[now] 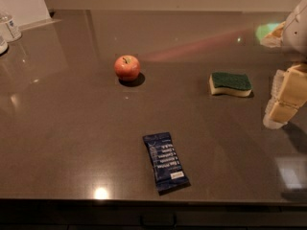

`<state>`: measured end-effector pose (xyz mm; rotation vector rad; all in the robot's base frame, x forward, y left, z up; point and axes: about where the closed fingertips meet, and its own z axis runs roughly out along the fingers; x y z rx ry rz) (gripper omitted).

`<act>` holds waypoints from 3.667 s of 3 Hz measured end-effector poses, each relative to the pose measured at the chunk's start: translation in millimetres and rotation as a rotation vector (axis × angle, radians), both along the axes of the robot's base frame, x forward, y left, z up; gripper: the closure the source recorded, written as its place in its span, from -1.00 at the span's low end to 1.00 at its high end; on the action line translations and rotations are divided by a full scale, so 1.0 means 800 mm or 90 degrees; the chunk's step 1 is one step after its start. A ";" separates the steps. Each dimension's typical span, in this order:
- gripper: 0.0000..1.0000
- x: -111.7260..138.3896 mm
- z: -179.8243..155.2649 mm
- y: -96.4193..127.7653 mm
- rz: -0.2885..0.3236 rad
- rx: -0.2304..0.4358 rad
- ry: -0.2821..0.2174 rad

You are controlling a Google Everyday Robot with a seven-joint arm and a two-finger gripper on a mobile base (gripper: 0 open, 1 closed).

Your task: Move sponge near rxbar blueberry

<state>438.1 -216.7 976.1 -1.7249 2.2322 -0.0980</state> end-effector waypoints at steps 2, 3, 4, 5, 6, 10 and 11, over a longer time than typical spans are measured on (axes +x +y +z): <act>-1.00 0.009 -0.001 0.003 0.003 0.009 -0.009; -1.00 0.033 -0.008 0.006 0.011 0.030 -0.012; -1.00 0.065 -0.026 0.003 0.016 0.051 -0.003; -1.00 0.101 -0.046 -0.002 0.024 0.079 0.006; -1.00 0.138 -0.068 -0.003 0.035 0.105 0.013; -1.00 0.209 -0.150 -0.026 0.038 0.120 0.072; -1.00 0.208 -0.165 -0.036 0.034 0.115 0.088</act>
Offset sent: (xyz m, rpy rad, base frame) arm 0.0162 0.0040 -0.0069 0.0317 -0.0105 0.0101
